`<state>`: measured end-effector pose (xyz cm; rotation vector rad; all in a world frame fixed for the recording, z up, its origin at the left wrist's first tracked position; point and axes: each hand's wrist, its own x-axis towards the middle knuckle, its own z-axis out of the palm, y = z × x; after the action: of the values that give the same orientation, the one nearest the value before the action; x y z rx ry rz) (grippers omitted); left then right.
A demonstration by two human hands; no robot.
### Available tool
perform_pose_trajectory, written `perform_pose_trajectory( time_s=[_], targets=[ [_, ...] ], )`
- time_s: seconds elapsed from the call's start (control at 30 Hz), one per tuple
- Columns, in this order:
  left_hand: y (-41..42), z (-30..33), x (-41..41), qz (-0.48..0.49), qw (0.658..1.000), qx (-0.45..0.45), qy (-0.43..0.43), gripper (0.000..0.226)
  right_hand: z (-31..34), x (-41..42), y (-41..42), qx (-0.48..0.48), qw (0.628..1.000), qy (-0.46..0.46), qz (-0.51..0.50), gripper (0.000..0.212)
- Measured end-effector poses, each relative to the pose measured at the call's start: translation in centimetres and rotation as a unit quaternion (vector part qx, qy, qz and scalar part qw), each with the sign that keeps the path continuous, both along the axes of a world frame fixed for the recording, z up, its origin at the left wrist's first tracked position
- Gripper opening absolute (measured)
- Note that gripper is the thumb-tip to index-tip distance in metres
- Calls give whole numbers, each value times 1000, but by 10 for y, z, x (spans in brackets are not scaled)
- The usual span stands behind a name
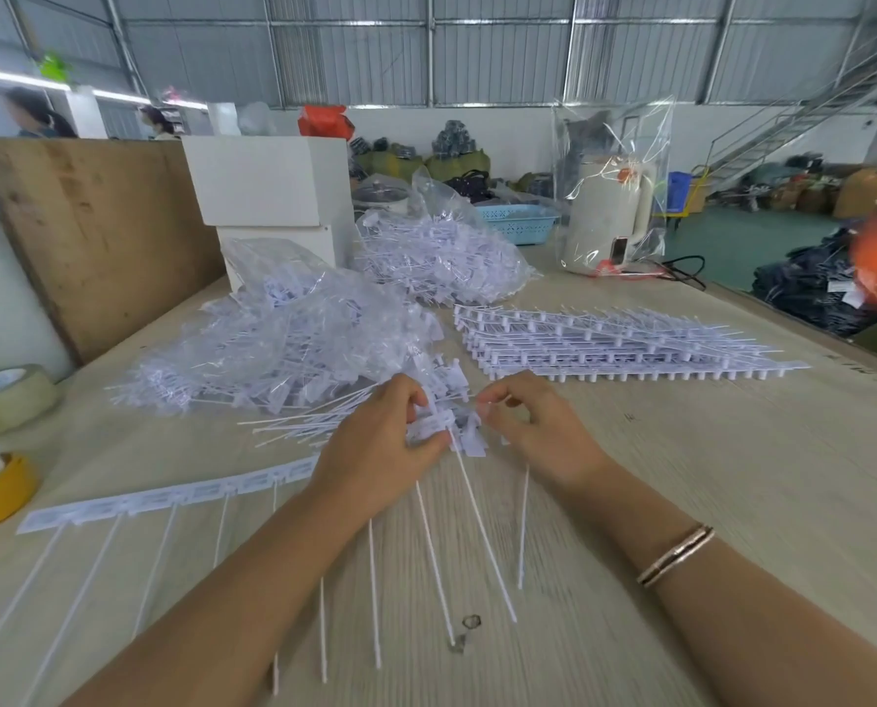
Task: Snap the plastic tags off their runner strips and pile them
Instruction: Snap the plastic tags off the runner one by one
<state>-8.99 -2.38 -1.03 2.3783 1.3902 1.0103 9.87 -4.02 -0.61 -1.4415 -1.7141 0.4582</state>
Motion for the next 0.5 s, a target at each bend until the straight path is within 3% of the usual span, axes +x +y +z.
perform_pose_trajectory(
  time_s=[0.07, 0.17, 0.33, 0.5],
  targets=[
    [-3, 0, 4, -17, 1000, 5, -10, 38, -1, -12, -3, 1, 999, 46, 15, 19],
    [-8, -1, 11, -44, 999, 24, -5, 42, -8, -24, -3, -25, 998, -47, 45, 31],
    [-7, 4, 4, -56, 995, 44, 71, 36, -3, -11, 1, -52, 984, 166, 33, 23],
    [-8, 4, 4, -43, 989, 54, 129, 31, -5, -8, 0, -28, 987, 154, 43, 27]
  ],
)
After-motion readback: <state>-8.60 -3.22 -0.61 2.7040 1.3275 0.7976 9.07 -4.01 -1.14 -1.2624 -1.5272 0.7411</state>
